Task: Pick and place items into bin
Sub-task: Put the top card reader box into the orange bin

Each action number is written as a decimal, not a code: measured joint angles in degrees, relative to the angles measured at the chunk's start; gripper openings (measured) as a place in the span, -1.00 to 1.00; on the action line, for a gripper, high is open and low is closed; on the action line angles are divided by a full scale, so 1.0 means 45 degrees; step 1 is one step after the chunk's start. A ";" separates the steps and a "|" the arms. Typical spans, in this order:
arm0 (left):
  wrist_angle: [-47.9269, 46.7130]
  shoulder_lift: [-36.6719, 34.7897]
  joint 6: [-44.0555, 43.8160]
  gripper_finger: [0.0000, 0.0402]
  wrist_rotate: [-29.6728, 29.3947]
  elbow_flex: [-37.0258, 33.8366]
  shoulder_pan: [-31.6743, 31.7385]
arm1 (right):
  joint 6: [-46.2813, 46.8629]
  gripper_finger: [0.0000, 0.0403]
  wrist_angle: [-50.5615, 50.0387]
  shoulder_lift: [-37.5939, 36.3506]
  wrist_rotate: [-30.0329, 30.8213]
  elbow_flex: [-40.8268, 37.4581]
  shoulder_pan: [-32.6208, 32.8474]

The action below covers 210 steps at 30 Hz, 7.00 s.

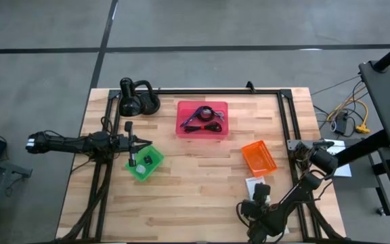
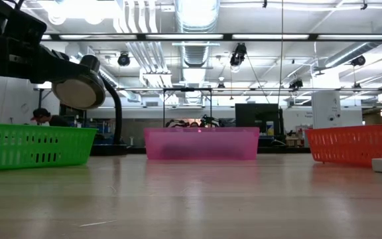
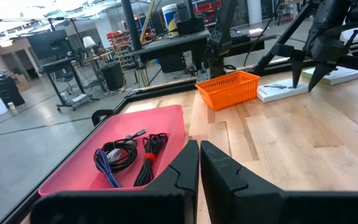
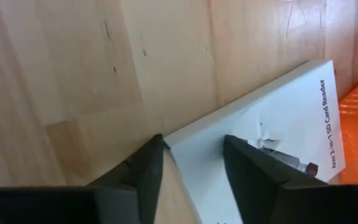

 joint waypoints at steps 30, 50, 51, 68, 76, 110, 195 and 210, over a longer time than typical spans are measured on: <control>-0.0010 0.0005 -0.0003 -1.00 0.0000 0.0000 0.0000 | -0.0369 -0.96 -0.1355 0.0047 -0.0952 0.1230 -0.0015; -0.0013 0.0005 -0.0003 -1.00 0.0000 0.0000 0.0000 | 0.2042 -0.92 -0.5347 -0.0423 -0.0925 0.2780 -0.0128; -0.0013 0.0005 -0.0005 -1.00 0.0000 0.0000 0.0000 | 0.2251 -0.89 -0.5283 -0.0623 -0.1013 0.2865 -0.0169; 0.0003 0.0000 -0.0012 -1.00 -0.0005 0.0000 0.0000 | 0.0021 0.57 -0.1613 -0.2266 -0.0631 0.3128 0.0731; 0.0016 0.0000 -0.0024 -1.00 -0.0005 0.0000 0.0000 | 0.0408 0.97 -0.1515 -0.1734 -0.2678 0.3109 0.0833; 0.0049 0.0000 -0.0034 -1.00 -0.0015 0.0000 0.0000 | -0.2536 0.98 -0.0383 0.1007 -0.4073 0.2952 0.1379; 0.0014 0.0500 -0.0350 -1.00 -0.0005 0.0000 0.0000 | 0.1128 0.91 -0.0038 0.1036 -0.3403 0.2098 0.0456; 0.0013 0.0478 -0.0355 -1.00 -0.0007 0.0000 0.0000 | 0.3277 0.91 -0.0285 0.1041 -0.3622 0.2356 0.0302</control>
